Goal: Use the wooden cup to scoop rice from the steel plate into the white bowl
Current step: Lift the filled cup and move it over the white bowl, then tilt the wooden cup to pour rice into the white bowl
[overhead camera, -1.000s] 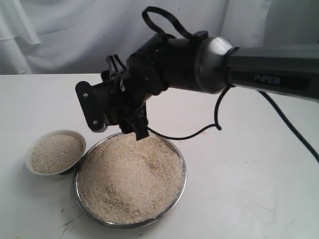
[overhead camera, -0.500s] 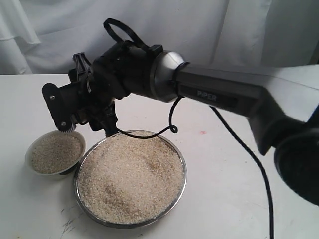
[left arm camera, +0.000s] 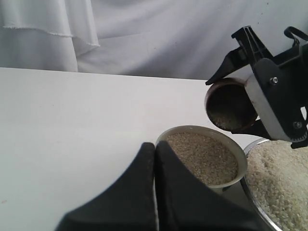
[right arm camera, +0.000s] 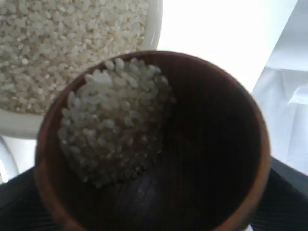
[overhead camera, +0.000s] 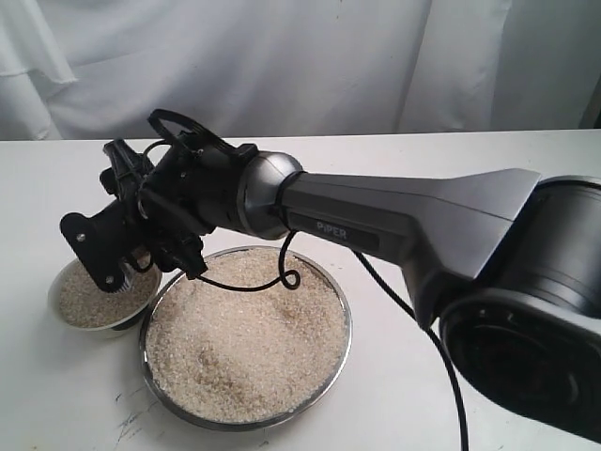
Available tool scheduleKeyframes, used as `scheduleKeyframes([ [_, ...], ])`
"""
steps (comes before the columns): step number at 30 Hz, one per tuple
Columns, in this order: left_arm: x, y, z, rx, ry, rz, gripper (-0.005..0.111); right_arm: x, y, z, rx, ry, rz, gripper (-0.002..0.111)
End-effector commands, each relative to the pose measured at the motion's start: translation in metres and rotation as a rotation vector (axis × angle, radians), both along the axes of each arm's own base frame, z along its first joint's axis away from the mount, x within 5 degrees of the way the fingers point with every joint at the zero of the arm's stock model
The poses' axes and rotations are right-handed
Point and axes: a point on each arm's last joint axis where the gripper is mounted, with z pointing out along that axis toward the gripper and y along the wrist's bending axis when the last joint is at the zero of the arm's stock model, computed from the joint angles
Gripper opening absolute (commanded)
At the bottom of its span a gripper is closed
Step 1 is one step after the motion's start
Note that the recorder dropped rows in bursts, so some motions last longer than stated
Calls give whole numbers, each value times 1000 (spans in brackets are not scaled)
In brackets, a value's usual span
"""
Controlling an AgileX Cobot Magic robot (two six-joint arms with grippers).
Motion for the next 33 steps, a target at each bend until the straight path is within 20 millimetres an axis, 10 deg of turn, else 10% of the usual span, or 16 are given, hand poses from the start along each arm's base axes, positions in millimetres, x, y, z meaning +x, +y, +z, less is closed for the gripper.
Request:
scheduleKeyframes([
  [1, 0, 0, -1, -4, -7, -1, 0, 2, 6, 11, 28, -125, 60, 0],
  [33, 0, 0, -1, -4, -7, -1, 0, -6, 33, -10, 20, -445, 367, 0],
])
